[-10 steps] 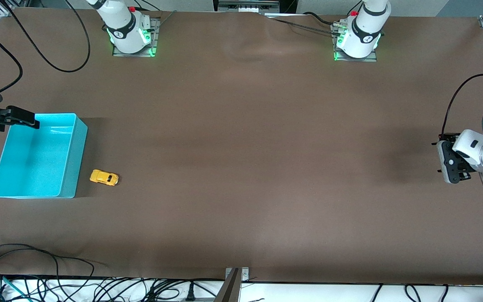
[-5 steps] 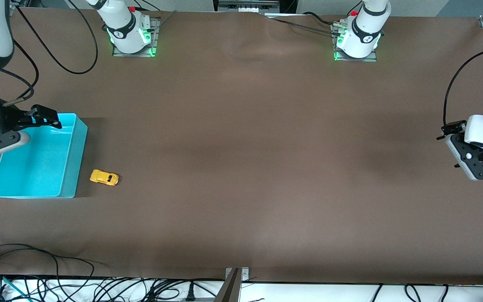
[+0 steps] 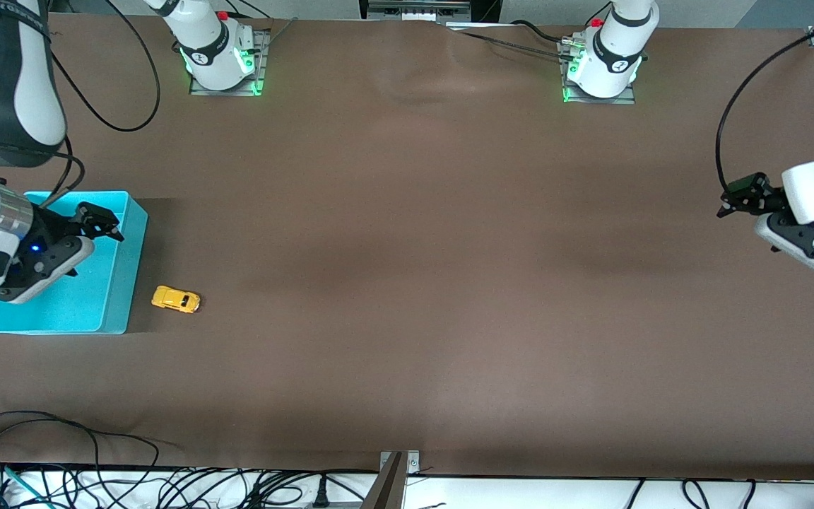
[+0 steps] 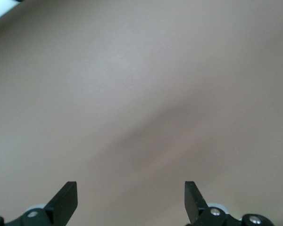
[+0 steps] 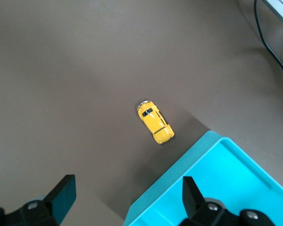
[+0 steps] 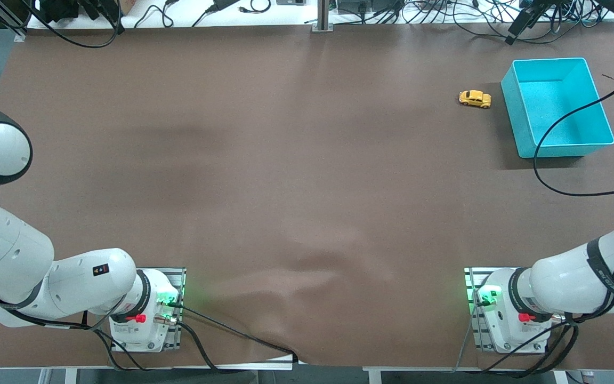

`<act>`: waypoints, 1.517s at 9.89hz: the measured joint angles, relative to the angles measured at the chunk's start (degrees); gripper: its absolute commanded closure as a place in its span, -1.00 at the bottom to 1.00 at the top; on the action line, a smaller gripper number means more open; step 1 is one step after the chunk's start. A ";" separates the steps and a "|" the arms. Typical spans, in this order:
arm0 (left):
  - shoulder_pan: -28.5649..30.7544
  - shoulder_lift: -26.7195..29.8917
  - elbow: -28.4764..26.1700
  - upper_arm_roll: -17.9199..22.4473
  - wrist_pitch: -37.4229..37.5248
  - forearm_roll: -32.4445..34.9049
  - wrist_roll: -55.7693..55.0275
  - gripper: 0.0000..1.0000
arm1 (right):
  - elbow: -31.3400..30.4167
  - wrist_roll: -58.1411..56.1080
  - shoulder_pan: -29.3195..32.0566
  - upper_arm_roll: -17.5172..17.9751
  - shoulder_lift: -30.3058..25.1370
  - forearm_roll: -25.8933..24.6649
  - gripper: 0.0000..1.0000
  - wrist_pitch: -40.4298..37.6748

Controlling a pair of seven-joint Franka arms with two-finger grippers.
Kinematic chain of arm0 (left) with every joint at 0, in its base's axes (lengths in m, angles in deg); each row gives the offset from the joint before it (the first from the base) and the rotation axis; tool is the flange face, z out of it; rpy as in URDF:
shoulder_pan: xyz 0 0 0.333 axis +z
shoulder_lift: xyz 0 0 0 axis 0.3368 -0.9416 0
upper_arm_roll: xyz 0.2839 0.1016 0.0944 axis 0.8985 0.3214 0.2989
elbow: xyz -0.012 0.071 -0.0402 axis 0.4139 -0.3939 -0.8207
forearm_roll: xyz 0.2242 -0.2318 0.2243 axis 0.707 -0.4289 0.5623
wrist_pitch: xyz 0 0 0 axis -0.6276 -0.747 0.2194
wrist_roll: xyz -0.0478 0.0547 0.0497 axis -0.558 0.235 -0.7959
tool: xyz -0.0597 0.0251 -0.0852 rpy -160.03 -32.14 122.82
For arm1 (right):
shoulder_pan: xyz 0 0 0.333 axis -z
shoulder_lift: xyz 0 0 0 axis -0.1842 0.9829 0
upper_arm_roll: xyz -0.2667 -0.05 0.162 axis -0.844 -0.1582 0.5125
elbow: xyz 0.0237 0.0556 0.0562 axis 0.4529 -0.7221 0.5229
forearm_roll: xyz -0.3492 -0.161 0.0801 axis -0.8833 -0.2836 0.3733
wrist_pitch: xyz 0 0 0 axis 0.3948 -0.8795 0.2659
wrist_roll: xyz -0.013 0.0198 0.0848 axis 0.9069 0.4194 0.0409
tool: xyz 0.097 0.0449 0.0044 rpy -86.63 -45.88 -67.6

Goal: Wind up and store yellow beetle car
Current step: 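Move the right gripper over the car while the left gripper rises, then lower the right gripper and close it around the yellow car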

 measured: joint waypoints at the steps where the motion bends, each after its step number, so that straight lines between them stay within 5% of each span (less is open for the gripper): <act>1: -3.97 2.70 -0.97 4.28 0.17 -0.29 -1.49 -1.00 | -2.57 -3.35 -0.01 -0.01 0.09 -0.01 -1.00 2.99; 4: -12.16 10.83 -6.73 13.96 -1.09 -3.32 -10.08 -1.00 | -8.08 -13.77 -0.03 -0.01 0.56 -0.01 -1.00 9.86; 15: -15.12 13.41 -10.37 14.92 -1.97 -4.83 -21.17 -1.00 | -14.93 -30.16 0.78 -0.30 9.49 0.68 -1.00 25.43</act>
